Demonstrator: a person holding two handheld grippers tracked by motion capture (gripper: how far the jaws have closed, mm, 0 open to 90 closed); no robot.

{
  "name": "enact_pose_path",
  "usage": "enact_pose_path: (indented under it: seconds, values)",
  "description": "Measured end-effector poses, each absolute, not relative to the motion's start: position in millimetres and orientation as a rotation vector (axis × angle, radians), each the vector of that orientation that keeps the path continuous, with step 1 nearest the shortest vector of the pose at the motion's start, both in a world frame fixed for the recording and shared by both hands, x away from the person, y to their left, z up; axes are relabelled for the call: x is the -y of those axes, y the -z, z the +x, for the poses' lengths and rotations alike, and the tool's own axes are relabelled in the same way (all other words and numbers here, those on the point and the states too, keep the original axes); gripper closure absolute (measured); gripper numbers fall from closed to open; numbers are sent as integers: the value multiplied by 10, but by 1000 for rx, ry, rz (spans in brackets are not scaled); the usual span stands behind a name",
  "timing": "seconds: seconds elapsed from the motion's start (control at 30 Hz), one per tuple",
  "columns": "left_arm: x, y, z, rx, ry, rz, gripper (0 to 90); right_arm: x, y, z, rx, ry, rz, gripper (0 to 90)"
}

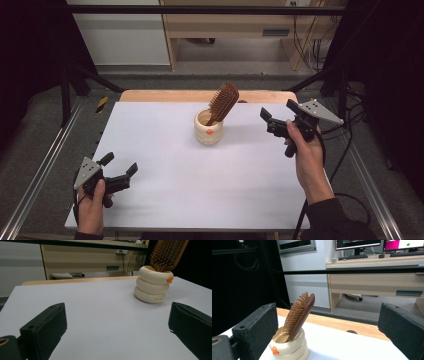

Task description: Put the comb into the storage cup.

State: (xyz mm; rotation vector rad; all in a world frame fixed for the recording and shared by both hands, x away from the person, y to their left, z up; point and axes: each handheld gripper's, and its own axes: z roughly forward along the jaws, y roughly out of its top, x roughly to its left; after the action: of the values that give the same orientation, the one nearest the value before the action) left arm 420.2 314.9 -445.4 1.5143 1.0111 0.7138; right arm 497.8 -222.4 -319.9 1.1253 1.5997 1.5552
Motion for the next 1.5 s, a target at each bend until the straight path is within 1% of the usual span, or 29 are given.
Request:
enact_pose_path:
  seconds: [0.3,0.47,1.13,1.5]
  values:
    - [-3247,4439,4060,-999,-734,1509,20,2332,3238,4869,-1617,-1551,1104,28]
    - [-3270,4424,4010,-996,-724,1489,20,2396,3278,4815,-1614,-1548,1116,28]
    - [-3312,4427,4024,-997,-736,1488,20,2730,3449,4590,-1593,-1500,1140,41]
    - [-3322,4431,4018,-990,-738,1490,20,2807,3567,4477,-1597,-1466,1125,39]
